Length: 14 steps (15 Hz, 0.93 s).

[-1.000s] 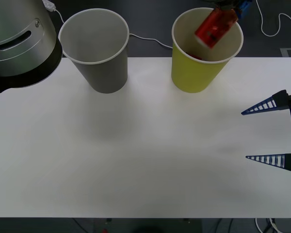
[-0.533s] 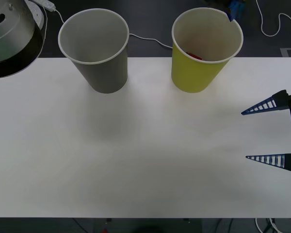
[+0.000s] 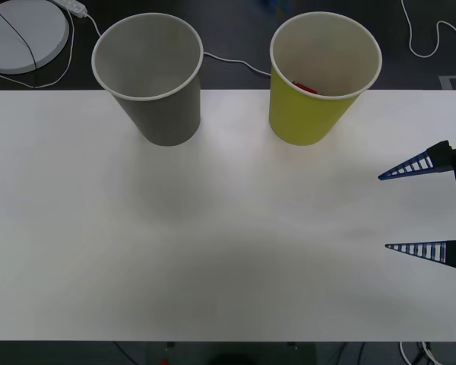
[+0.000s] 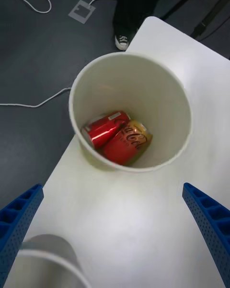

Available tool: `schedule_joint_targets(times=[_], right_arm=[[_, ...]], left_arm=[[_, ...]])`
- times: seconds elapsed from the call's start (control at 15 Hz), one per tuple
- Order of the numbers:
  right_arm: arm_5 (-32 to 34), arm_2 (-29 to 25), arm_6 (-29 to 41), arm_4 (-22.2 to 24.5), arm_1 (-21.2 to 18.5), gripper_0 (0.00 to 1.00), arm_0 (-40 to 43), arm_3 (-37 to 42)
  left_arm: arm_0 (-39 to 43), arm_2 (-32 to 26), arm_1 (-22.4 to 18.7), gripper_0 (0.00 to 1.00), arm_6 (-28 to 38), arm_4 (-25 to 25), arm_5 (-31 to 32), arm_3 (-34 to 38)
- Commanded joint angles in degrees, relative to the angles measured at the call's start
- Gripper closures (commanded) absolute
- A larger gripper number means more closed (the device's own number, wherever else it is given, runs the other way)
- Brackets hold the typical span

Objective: Put the can into the green bin and the plastic bottle into the gray bin

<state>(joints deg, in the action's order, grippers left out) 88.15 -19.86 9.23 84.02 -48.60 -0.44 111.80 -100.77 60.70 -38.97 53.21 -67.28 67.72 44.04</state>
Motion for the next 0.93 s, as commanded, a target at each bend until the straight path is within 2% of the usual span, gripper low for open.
schedule_joint_targets(times=[0.07,0.2,0.33,0.47,0.73,0.93], right_arm=[[0.00,0.00,0.00,0.00,0.00,0.00,0.00,0.00],[0.00,0.00,0.00,0.00,0.00,0.00,0.00,0.00],[0.00,0.00,0.00,0.00,0.00,0.00,0.00,0.00],[0.00,0.00,0.00,0.00,0.00,0.00,0.00,0.00],[0.00,0.00,0.00,0.00,0.00,0.00,0.00,0.00],[0.00,0.00,0.00,0.00,0.00,0.00,0.00,0.00]], left_arm=[[3.30,-1.99,-7.44,0.00,-2.94,-0.92,3.03,4.65],[8.31,-7.87,-12.62,0.00,-4.08,-4.61,6.02,8.69],[16.39,-15.52,-18.51,0.00,-3.90,-10.68,6.11,19.24],[23.87,-23.25,-21.85,0.00,-3.46,-15.25,7.43,26.36],[41.00,-43.82,-24.14,0.00,-8.12,-19.56,15.34,37.17],[52.43,-55.77,-24.05,0.00,-9.44,-19.99,20.08,46.75]])
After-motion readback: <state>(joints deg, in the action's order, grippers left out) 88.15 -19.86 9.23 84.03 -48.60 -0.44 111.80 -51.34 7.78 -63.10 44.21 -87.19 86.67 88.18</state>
